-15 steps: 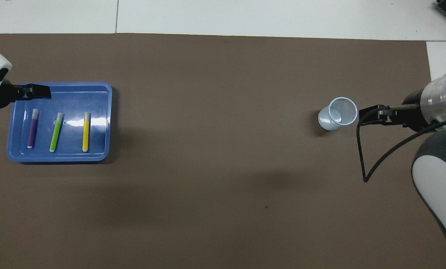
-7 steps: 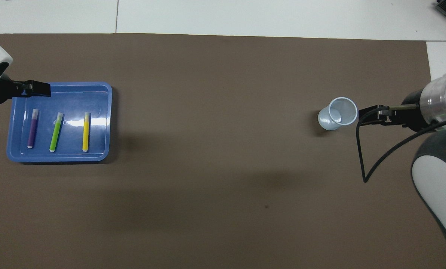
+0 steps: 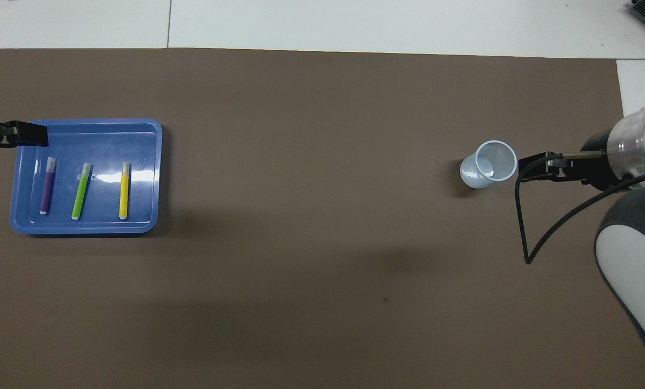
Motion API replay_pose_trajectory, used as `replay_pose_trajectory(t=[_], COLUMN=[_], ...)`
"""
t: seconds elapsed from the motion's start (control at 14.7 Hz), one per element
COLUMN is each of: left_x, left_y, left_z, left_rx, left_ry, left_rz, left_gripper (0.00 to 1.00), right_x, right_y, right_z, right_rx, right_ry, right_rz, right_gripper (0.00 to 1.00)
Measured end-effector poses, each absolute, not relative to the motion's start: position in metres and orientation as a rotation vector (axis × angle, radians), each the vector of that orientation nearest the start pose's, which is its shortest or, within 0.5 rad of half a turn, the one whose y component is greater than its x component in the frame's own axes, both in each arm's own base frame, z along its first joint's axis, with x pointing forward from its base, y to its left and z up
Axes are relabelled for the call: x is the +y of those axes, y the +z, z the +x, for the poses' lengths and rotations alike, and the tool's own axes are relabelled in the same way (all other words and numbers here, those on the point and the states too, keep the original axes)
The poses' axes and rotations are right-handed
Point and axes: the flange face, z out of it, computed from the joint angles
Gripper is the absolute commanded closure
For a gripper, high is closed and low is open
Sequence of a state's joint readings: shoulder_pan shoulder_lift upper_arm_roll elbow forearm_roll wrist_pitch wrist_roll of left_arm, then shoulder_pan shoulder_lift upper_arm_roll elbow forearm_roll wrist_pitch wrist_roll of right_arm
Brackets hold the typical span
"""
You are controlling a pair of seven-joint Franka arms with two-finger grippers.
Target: Right arm passes pens to left for tray arrangement
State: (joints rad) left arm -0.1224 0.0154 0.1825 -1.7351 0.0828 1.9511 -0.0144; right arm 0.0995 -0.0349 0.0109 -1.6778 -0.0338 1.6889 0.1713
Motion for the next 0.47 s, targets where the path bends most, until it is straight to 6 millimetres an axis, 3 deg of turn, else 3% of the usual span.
replay_pose_trajectory(t=[0.47], left_x=[0.040], left_y=[0.584], left_z=[0.580], left_rx=[-0.085], left_ry=[-0.228], left_rz=[-3.056], left_gripper=[0.00], right_x=[0.058], right_y=[0.606], right_z=[0.553], right_rx=[0.091], right_ry=[-0.121], right_rz=[-3.162], right_gripper=[0.00])
